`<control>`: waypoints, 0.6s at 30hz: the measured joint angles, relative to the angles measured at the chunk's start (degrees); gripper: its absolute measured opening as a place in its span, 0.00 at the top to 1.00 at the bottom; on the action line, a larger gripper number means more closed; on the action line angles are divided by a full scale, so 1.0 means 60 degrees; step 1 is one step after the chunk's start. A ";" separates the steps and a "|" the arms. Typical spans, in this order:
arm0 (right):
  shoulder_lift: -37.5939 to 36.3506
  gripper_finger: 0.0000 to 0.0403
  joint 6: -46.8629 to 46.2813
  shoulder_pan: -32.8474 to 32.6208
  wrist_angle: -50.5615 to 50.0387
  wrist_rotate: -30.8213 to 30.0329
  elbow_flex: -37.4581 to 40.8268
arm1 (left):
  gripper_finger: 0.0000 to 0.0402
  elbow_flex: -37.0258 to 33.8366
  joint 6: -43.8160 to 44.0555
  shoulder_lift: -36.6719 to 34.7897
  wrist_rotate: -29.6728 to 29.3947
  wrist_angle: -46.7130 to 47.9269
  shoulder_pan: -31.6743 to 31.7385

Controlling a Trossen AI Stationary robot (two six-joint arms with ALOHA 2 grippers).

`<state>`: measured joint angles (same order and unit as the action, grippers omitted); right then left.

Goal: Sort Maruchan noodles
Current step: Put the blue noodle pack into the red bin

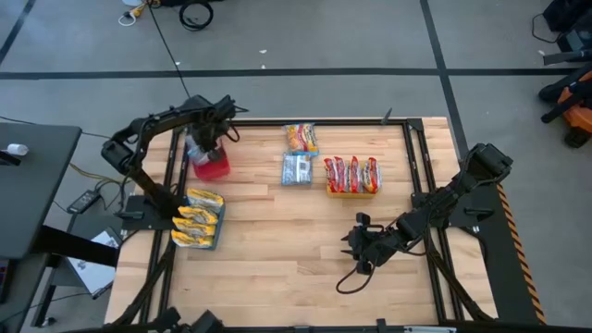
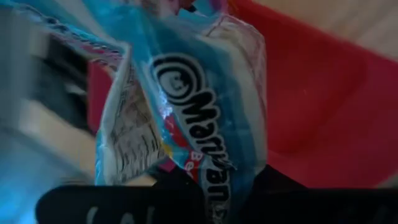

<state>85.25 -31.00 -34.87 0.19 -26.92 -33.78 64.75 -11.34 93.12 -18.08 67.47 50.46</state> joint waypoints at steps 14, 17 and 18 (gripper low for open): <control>0.0000 0.57 -0.0088 0.0083 0.0033 0.0281 0.0000 | 0.82 -0.0004 -0.2237 0.0000 -0.2677 -0.0945 -0.0736; 0.0000 0.57 -0.0088 0.0087 0.0033 0.0284 0.0000 | 0.76 -0.0004 -0.3108 0.0000 -0.2755 -0.1073 -0.0777; 0.0000 0.57 -0.0088 0.0087 0.0033 0.0284 0.0000 | 0.74 -0.0004 -0.3512 0.0000 -0.2753 -0.1113 -0.0784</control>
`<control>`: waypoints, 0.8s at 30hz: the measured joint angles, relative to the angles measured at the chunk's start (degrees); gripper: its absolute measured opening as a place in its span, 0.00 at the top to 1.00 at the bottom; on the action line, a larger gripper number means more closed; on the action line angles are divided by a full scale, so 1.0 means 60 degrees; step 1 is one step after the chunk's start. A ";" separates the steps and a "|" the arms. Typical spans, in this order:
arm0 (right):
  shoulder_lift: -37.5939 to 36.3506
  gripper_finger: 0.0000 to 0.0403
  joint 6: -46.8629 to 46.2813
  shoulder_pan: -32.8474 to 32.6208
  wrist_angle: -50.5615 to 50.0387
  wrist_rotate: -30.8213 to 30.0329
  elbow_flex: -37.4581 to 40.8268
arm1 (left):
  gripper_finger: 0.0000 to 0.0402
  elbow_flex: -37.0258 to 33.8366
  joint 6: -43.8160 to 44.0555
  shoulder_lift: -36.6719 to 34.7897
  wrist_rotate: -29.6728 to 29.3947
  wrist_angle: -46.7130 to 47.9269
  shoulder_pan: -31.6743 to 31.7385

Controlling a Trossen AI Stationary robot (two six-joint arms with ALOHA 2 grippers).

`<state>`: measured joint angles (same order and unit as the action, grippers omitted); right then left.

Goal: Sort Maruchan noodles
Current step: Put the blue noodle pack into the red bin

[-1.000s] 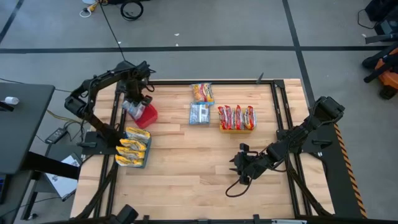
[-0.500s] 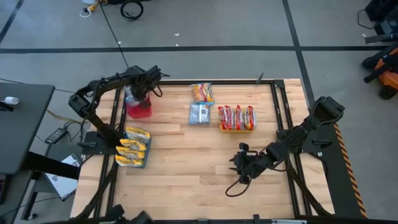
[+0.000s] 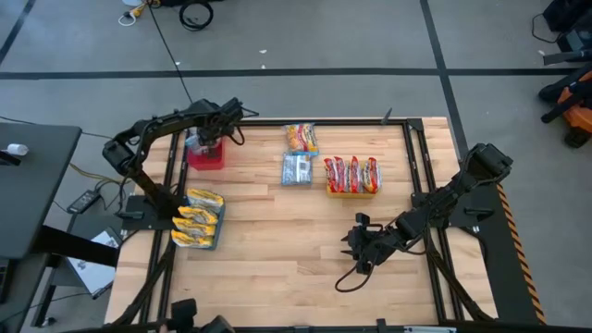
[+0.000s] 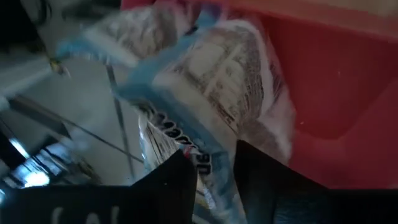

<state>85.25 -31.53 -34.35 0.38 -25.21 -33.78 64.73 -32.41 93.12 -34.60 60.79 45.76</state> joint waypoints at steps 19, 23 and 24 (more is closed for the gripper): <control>0.0000 0.57 -0.0023 0.0000 -0.0004 0.0226 0.0000 | 0.65 0.0057 0.1161 -0.0486 -0.1529 0.0568 -0.0652; 0.0000 0.57 -0.0447 0.0004 -0.0004 0.0485 0.0000 | 0.65 0.0267 0.5884 -0.0642 0.1241 0.1948 -0.0320; 0.0000 0.57 -0.0541 0.0004 -0.0004 0.0564 0.0000 | 0.66 0.0170 0.6940 -0.0703 0.2232 0.1975 -0.0168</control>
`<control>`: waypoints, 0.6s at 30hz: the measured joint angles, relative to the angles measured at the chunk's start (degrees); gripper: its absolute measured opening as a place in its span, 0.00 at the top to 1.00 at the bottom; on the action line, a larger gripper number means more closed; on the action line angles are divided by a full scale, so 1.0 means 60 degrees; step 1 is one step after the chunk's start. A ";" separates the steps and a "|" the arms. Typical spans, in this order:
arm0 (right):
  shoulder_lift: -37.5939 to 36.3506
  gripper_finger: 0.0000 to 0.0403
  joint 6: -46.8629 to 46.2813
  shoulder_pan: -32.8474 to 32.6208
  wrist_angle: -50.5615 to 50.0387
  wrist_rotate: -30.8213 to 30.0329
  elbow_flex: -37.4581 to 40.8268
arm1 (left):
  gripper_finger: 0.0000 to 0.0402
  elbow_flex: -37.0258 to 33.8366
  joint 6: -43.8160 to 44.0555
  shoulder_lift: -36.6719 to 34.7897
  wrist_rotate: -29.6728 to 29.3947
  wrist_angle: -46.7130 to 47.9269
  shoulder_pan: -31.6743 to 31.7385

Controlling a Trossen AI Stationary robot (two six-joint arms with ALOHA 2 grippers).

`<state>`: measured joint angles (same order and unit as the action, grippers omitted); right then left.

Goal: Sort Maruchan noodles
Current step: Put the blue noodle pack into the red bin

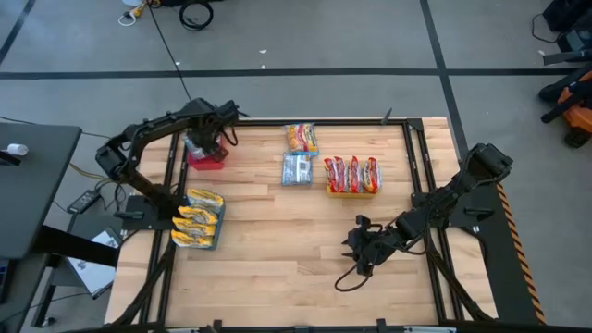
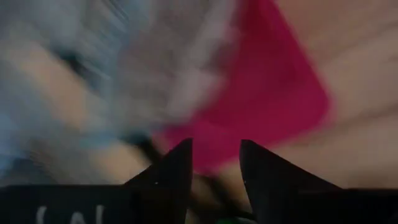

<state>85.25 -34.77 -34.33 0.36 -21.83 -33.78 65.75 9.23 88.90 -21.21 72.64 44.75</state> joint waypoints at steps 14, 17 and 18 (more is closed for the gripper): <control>0.0000 0.57 -0.0882 -0.0357 -0.0011 0.0594 0.0000 | 0.93 -0.2263 0.2697 -0.0011 0.1687 -0.3290 0.1812; 0.0000 0.57 -0.0886 -0.0441 -0.0015 0.0589 0.0000 | 0.98 -0.2275 0.2953 -0.0004 0.1746 -0.4094 0.2050; 0.0000 0.57 -0.0925 -0.0450 -0.0011 0.0583 0.0000 | 0.98 -0.2275 0.3029 -0.0004 0.1671 -0.4406 0.2126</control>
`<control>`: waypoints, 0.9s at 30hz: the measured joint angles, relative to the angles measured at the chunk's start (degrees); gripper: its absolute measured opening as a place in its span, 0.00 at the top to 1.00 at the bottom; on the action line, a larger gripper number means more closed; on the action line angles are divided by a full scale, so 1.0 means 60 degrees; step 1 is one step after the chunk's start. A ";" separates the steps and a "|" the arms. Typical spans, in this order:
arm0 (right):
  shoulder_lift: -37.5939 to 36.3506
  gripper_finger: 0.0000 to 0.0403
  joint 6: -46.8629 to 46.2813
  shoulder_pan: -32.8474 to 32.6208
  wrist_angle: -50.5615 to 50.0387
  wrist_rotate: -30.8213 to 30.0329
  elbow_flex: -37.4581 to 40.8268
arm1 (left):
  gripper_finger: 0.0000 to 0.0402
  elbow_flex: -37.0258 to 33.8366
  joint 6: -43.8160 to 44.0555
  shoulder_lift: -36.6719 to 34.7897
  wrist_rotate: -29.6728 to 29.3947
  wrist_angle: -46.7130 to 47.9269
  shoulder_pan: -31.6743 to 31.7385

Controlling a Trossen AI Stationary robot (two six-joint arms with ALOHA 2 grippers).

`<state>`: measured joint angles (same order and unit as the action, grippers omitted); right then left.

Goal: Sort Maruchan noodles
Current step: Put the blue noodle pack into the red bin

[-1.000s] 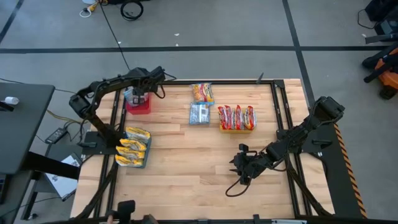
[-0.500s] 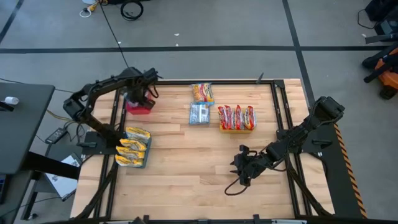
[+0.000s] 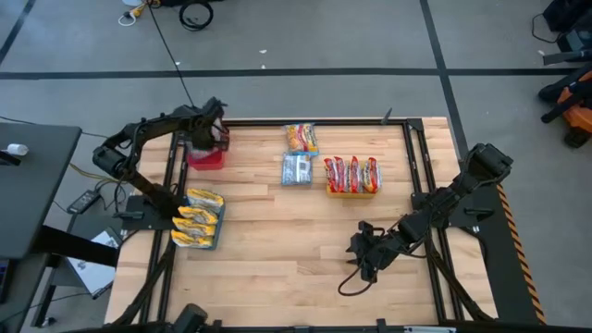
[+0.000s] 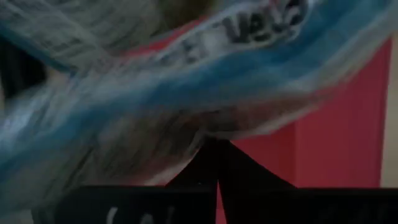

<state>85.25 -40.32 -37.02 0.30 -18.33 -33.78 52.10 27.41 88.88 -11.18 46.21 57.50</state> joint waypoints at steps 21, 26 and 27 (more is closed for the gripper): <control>-0.0004 0.57 -0.0257 -0.0019 -0.0004 0.0413 0.0000 | 0.81 0.1116 -0.2228 -0.0491 -0.0308 0.1265 -0.0336; -0.0004 0.57 0.0193 0.0175 -0.0001 -0.0135 0.0000 | 0.76 0.1645 -0.2624 -0.1462 -0.0290 0.0801 -0.1885; -0.0004 0.57 0.0345 0.0248 -0.0002 -0.0246 0.0000 | 0.76 0.1574 -0.2792 -0.1615 -0.0294 0.0315 -0.2371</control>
<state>85.23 -38.25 -35.54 0.28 -19.80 -33.78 61.54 10.66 79.19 -12.94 48.10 43.28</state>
